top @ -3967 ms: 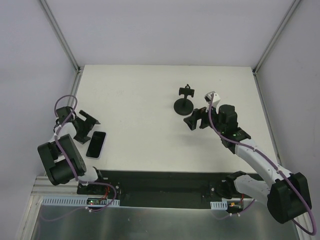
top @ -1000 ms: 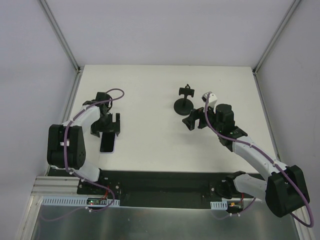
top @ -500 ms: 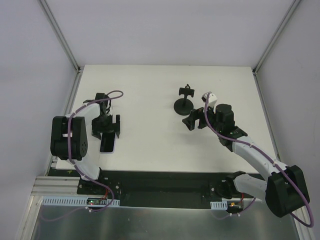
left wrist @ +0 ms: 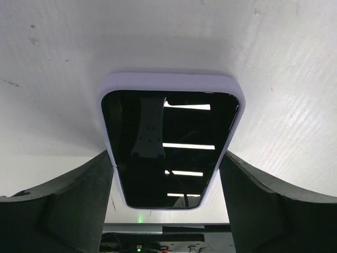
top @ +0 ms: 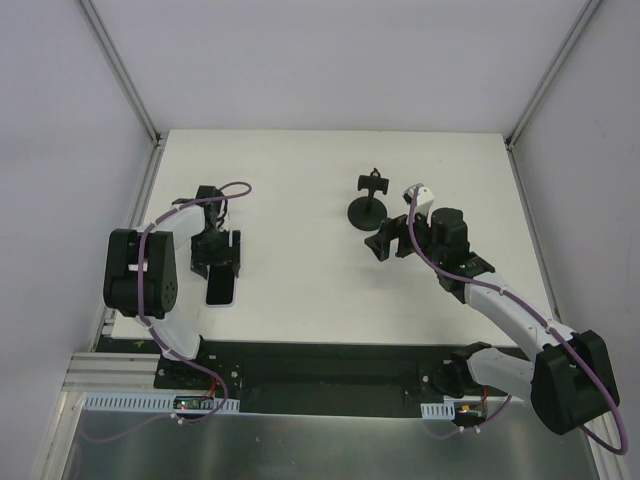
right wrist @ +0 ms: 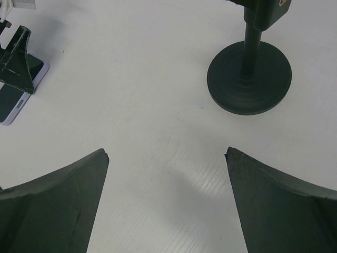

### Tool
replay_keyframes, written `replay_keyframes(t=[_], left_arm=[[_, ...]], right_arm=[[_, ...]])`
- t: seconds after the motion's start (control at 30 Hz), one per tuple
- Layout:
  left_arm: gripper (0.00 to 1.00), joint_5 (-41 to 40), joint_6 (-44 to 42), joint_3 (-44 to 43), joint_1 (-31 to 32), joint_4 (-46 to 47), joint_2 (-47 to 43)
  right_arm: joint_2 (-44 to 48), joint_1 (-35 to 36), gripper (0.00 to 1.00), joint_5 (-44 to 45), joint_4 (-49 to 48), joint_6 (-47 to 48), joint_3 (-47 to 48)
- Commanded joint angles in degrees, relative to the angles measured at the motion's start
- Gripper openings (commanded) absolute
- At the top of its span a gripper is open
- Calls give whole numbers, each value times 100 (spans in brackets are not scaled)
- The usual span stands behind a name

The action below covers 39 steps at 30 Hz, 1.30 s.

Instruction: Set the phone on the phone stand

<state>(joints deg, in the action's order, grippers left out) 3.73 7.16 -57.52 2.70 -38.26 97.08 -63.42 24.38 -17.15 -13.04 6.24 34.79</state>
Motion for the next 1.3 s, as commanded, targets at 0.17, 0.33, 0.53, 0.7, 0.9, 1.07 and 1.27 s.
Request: replay_keyframes(t=[0.17, 0.33, 0.53, 0.7, 0.9, 1.07, 1.27], left_arm=[[44, 594, 426, -31, 521, 91, -5], [43, 682, 427, -32, 723, 108, -22], [96, 691, 304, -40, 723, 117, -215], [99, 726, 199, -58, 723, 117, -32], [94, 788, 172, -84, 723, 126, 153], [82, 639, 198, -93, 767, 126, 268], [70, 348, 181, -102, 908, 117, 329]], right_arm=[[-56, 23, 96, 159, -146, 62, 81], [-74, 32, 96, 185, -129, 70, 81], [-144, 49, 96, 194, -129, 79, 99], [-180, 67, 96, 220, -129, 97, 107], [-171, 75, 96, 256, -129, 114, 107], [-223, 84, 96, 335, -103, 79, 142], [-136, 120, 96, 668, -15, 70, 143]])
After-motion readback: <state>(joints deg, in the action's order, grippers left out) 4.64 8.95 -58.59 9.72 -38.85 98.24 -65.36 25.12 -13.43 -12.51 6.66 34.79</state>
